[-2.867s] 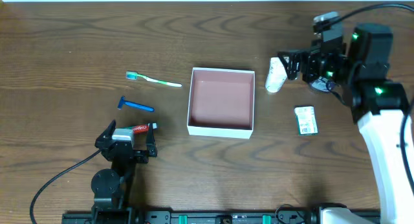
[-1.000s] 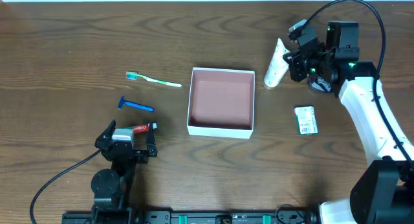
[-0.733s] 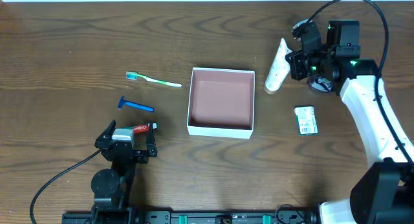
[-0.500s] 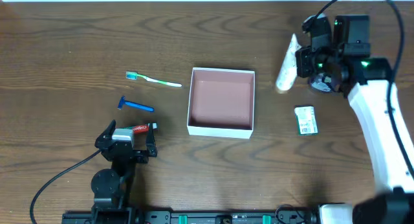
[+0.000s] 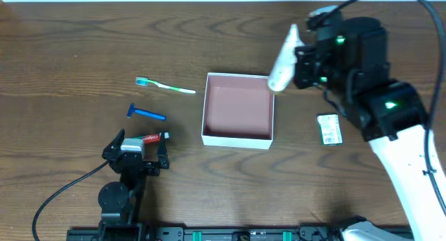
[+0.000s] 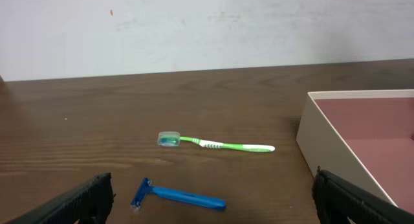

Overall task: Pack container
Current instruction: 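Lift the Pantene tube and carry it over the box, then lower the tube upright into the box's left corner and release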

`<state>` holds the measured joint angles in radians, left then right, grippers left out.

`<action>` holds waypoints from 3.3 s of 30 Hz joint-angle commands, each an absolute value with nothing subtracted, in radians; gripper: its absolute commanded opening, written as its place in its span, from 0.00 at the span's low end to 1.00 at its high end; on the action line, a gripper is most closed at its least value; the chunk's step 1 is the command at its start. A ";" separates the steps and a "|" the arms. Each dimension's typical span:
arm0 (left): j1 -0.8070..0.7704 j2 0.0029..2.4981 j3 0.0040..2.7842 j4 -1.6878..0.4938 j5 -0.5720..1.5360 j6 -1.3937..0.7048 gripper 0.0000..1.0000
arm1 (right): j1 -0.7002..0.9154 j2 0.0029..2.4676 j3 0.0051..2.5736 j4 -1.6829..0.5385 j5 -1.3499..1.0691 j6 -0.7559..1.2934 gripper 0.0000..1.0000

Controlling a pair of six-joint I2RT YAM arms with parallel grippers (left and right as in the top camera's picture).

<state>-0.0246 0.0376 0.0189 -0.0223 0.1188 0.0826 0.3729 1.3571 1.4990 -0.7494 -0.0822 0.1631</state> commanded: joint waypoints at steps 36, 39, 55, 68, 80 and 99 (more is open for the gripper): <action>-0.029 0.039 0.004 -0.060 0.127 0.085 0.98 | 0.662 1.801 1.524 -0.364 0.144 0.381 0.01; -0.029 0.039 0.004 -0.060 0.127 0.085 0.98 | 0.662 1.811 1.524 -0.346 0.154 0.381 0.02; -0.029 0.039 0.004 -0.060 0.127 0.085 0.99 | 0.684 1.831 1.524 -0.310 0.161 0.381 0.36; -0.029 0.039 0.004 -0.060 0.127 0.085 0.98 | 0.702 1.831 1.524 -0.315 0.154 0.381 0.17; -0.029 0.039 0.004 -0.060 0.127 0.085 0.98 | 0.701 1.831 1.524 -0.341 0.184 0.420 0.01; -0.029 0.039 0.004 -0.060 0.127 0.085 0.98 | 0.708 1.831 1.524 -0.373 0.247 0.660 0.01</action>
